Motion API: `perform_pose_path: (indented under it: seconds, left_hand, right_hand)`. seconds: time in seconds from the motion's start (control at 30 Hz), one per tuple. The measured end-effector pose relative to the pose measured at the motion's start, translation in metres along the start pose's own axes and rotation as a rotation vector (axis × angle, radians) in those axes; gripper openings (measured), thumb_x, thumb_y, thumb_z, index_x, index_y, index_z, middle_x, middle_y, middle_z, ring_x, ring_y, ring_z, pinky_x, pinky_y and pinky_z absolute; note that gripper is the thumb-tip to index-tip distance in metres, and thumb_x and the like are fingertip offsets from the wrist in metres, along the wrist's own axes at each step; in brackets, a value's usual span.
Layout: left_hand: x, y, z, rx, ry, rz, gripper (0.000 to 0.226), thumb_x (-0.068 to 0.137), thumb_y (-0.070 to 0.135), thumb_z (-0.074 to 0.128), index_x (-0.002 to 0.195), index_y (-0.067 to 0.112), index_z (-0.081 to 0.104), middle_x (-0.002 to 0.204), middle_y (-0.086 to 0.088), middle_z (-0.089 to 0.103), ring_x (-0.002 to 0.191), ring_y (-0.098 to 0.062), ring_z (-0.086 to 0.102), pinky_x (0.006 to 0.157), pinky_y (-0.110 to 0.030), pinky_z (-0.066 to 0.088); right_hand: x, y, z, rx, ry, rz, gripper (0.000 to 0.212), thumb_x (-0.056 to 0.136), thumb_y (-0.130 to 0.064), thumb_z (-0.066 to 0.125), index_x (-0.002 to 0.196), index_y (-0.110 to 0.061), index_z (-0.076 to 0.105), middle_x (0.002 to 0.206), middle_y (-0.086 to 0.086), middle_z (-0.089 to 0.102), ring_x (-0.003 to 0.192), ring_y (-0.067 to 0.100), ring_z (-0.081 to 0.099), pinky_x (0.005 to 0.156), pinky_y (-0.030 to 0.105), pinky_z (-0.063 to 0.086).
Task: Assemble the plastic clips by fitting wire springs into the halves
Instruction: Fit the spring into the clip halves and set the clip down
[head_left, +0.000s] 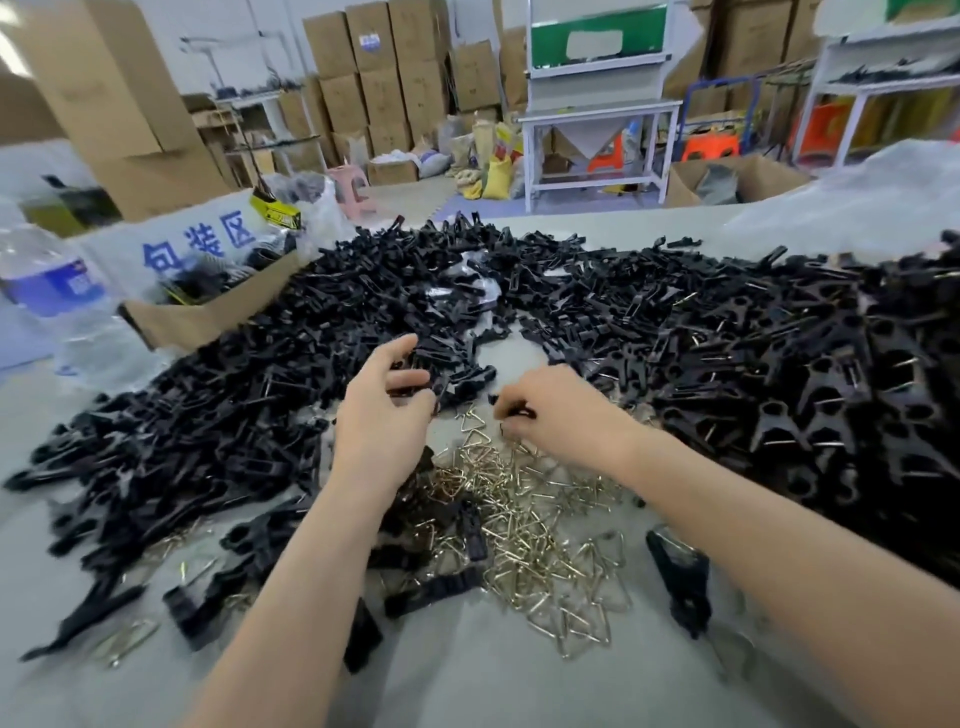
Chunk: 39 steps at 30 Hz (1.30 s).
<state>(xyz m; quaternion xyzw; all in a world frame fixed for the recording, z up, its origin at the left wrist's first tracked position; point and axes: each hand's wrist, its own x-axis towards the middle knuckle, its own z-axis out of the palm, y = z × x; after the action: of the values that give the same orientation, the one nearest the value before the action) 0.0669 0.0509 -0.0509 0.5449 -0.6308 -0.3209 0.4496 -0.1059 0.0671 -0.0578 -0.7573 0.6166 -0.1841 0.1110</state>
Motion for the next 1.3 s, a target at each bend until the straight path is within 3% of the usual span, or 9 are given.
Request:
perform_pose_path:
  seconds: [0.1, 0.2, 0.3, 0.4, 0.6, 0.77, 0.87, 1.07, 1.3]
  left_hand:
    - [-0.011, 0.011, 0.008, -0.233, -0.056, -0.052, 0.041, 0.09, -0.006, 0.048, 0.102, 0.029, 0.066, 0.103, -0.001, 0.068, 0.079, -0.008, 0.063, 0.07, -0.024, 0.055]
    - [-0.03, 0.026, 0.024, -0.562, -0.272, -0.236, 0.044, 0.089, -0.015, 0.044, 0.084, 0.014, 0.077, 0.097, -0.008, 0.074, 0.073, -0.009, 0.064, 0.068, -0.019, 0.055]
    - [-0.052, 0.034, 0.043, -0.793, -0.5, -0.395, 0.046, 0.088, -0.019, 0.04, 0.081, 0.006, 0.078, 0.094, -0.012, 0.074, 0.065, -0.009, 0.065, 0.065, -0.018, 0.056]
    - [-0.07, 0.036, 0.056, -0.869, -0.668, -0.432, 0.046, 0.087, -0.021, 0.039, 0.085, 0.005, 0.076, 0.097, -0.015, 0.073, 0.067, -0.01, 0.067, 0.066, -0.018, 0.056]
    - [-0.079, 0.035, 0.066, -0.782, -0.649, -0.382, 0.012, 0.08, -0.002, 0.06, 0.089, 0.003, 0.067, 0.088, -0.011, 0.07, 0.08, -0.016, 0.068, 0.068, -0.019, 0.055]
    - [-0.078, 0.037, 0.066, -0.903, -0.607, -0.496, 0.04, 0.064, -0.003, 0.066, 0.104, 0.002, 0.06, 0.085, -0.015, 0.068, 0.066, -0.017, 0.067, 0.062, -0.022, 0.056]
    - [-0.076, 0.039, 0.063, -1.083, -0.616, -0.568, 0.055, 0.066, -0.01, 0.059, 0.12, 0.003, 0.056, 0.085, -0.018, 0.069, 0.066, -0.023, 0.067, 0.061, -0.03, 0.059]
    - [-0.085, 0.04, 0.067, -0.838, -0.591, -0.258, 0.03, 0.084, -0.016, 0.053, 0.106, 0.002, 0.062, 0.085, -0.009, 0.072, 0.084, -0.024, 0.072, 0.072, -0.031, 0.058]
    - [-0.09, 0.04, 0.068, -0.825, -0.66, -0.261, 0.03, 0.071, -0.001, 0.065, 0.099, 0.006, 0.058, 0.073, -0.003, 0.07, 0.07, -0.022, 0.072, 0.064, -0.031, 0.058]
  right_hand:
    - [-0.023, 0.006, -0.008, 0.235, 0.262, -0.002, 0.017, 0.088, -0.005, 0.063, 0.095, -0.019, 0.07, 0.095, -0.006, 0.068, 0.075, -0.004, 0.056, 0.074, 0.006, 0.04]
    - [-0.068, 0.012, -0.013, 0.468, 0.477, -0.03, 0.023, 0.086, 0.001, 0.063, 0.087, -0.022, 0.062, 0.081, -0.01, 0.064, 0.073, 0.003, 0.06, 0.068, 0.015, 0.047]
    - [-0.115, 0.018, -0.01, 0.46, 0.616, -0.082, 0.036, 0.084, 0.003, 0.066, 0.104, -0.026, 0.06, 0.089, -0.015, 0.064, 0.081, 0.004, 0.064, 0.072, 0.014, 0.049]
    - [-0.137, 0.024, -0.006, 0.325, 0.741, -0.109, 0.03, 0.082, 0.0, 0.071, 0.106, -0.016, 0.065, 0.092, -0.007, 0.065, 0.082, 0.001, 0.062, 0.074, 0.01, 0.047]
    - [-0.133, 0.019, -0.002, 0.329, 0.706, -0.154, 0.027, 0.081, 0.008, 0.068, 0.102, -0.007, 0.072, 0.095, 0.003, 0.064, 0.089, 0.005, 0.061, 0.08, 0.012, 0.047]
    - [-0.138, 0.022, -0.004, 0.634, 0.792, 0.01, 0.025, 0.086, -0.001, 0.066, 0.1, -0.021, 0.071, 0.095, -0.005, 0.068, 0.089, 0.014, 0.067, 0.077, 0.026, 0.053]
    - [-0.142, 0.025, -0.01, 0.753, 0.919, 0.076, 0.021, 0.086, -0.005, 0.066, 0.093, -0.025, 0.069, 0.094, -0.005, 0.068, 0.088, 0.018, 0.068, 0.077, 0.018, 0.051]
    - [-0.144, 0.011, -0.005, 0.818, 0.864, 0.015, 0.016, 0.085, -0.006, 0.065, 0.089, -0.021, 0.069, 0.095, -0.003, 0.066, 0.088, 0.015, 0.068, 0.076, 0.014, 0.05]
    - [-0.145, 0.011, -0.004, 0.812, 0.782, 0.04, 0.015, 0.082, -0.007, 0.067, 0.087, -0.022, 0.066, 0.086, -0.006, 0.068, 0.083, 0.017, 0.067, 0.076, 0.019, 0.049]
